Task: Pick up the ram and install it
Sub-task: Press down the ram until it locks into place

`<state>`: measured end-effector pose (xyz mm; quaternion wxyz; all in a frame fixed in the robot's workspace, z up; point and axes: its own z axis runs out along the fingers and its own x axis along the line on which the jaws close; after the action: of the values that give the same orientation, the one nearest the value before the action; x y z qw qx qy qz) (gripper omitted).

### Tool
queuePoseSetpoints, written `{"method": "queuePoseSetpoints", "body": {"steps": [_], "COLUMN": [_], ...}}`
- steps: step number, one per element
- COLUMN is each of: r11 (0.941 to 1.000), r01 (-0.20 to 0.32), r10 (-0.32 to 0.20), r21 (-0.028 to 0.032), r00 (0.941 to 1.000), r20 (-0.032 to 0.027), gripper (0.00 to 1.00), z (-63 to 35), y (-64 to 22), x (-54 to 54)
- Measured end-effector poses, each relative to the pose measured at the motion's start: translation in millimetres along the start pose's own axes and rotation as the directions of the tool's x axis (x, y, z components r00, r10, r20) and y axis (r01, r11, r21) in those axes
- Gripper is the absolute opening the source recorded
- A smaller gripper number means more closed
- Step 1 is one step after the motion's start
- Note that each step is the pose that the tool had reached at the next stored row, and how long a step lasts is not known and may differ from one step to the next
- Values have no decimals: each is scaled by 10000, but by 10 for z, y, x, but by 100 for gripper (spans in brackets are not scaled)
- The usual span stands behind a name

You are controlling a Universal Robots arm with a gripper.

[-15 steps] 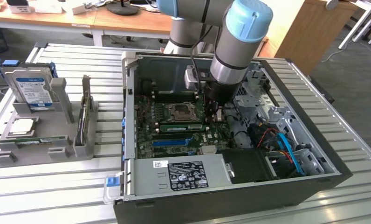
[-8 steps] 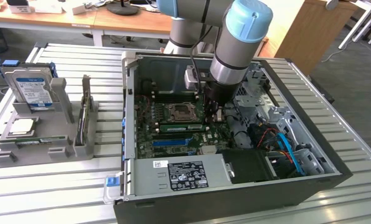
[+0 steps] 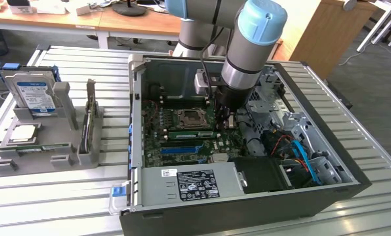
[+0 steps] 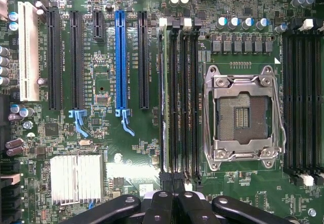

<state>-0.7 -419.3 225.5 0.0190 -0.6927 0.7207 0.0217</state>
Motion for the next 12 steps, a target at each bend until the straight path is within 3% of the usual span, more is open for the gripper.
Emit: {"method": "queuePoseSetpoints", "body": {"steps": [12], "r11": [10000], "r01": [1], "r10": [-1], "r21": [0], "r00": [10000], "r20": [0], "gripper": [11], "z": [15], "y": [0], "x": [1]}}
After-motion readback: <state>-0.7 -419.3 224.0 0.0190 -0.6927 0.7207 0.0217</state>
